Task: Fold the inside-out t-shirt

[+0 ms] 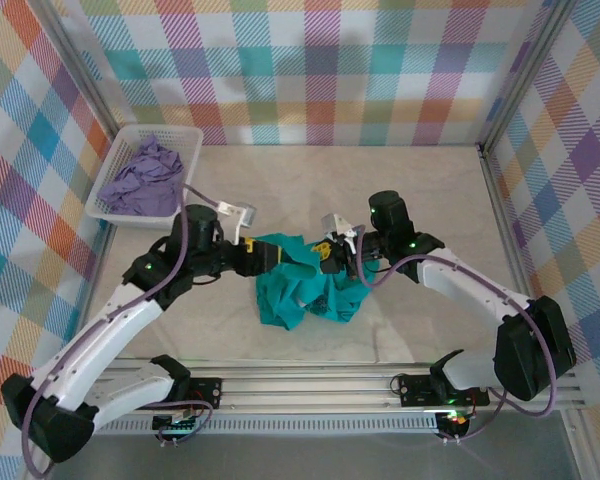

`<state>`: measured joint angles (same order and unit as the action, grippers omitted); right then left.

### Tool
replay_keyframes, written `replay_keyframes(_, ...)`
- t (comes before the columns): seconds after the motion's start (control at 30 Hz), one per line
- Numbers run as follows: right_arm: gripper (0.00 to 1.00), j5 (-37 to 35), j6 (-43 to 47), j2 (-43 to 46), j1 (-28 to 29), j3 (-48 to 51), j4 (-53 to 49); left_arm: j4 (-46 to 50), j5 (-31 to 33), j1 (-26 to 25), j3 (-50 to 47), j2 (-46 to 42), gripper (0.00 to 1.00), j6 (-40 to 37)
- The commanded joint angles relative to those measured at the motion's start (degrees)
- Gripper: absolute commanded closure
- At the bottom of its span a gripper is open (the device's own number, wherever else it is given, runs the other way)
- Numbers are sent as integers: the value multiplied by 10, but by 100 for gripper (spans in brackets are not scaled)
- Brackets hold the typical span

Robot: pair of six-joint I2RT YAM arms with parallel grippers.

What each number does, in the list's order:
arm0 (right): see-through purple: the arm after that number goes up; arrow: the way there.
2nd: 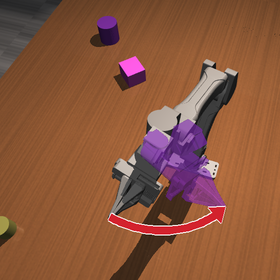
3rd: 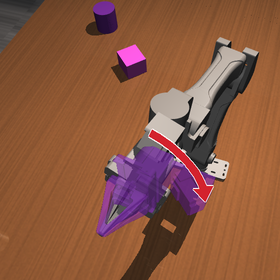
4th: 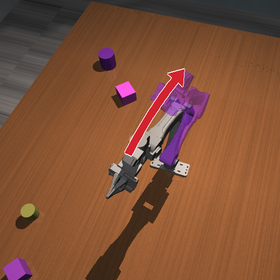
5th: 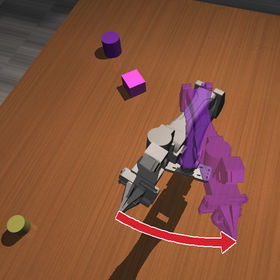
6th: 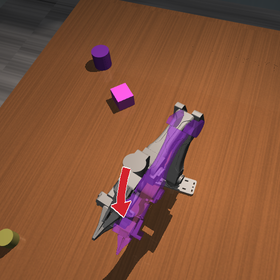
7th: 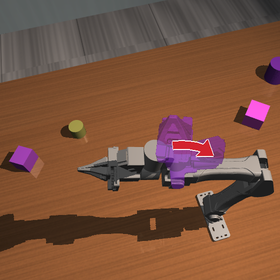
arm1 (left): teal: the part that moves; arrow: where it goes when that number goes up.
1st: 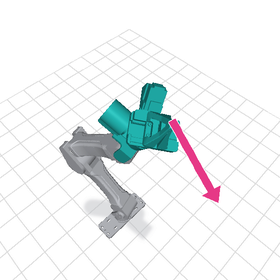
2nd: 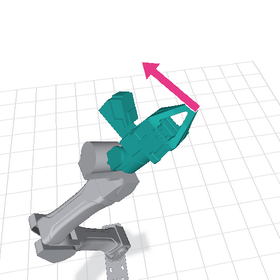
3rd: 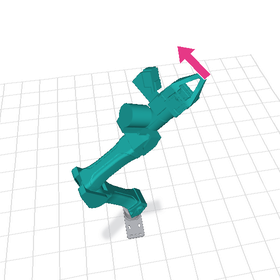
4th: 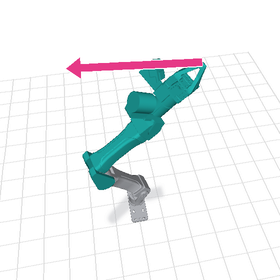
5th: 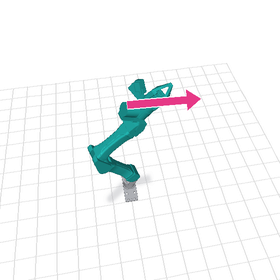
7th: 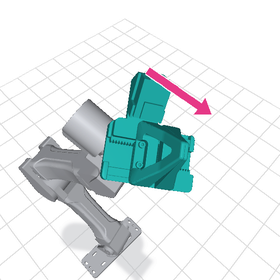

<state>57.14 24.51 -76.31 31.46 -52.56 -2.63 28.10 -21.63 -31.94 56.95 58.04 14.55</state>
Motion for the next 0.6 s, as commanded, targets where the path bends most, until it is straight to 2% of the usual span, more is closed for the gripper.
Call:
replay_keyframes(0.0, 100, 49, 27, 19, 0, -18, -5, 5, -88, 6, 23, 16, 32, -11)
replay_keyframes(0.07, 100, 52, 26, 19, 0, -18, -2, -14, -106, 6, 21, 29, 35, -7)
replay_keyframes(0.1, 100, 52, 24, 17, 0, -18, -3, -29, -117, 6, 18, 35, 40, -2)
replay_keyframes(0.23, 99, 17, 2, 10, -1, -23, -19, -89, -140, 6, 9, 38, 78, 23)
replay_keyframes(0.27, 94, -12, -16, 7, 0, -28, -28, -99, -139, 6, 6, 35, 89, 29)
replay_keyframes(0.3, 88, -56, -40, 5, 0, -34, -37, -110, -131, 6, 3, 28, 94, 37)
replay_keyframes(0.37, 71, -169, -122, 3, 0, -47, -55, -126, -96, 6, -10, 7, 100, 61)
replay_keyframes(0.43, 62, -289, -210, 1, 0, -73, -118, -131, -26, 5, -21, -16, 100, 96)
replay_keyframes(0.5, 57, -388, -272, -2, 0, -105, -212, -95, 48, 2, -21, -34, 100, 123)
replay_keyframes(0.57, 55, -434, -300, 10, 6, -116, -275, -80, 108, -7, -24, -49, 100, 135)
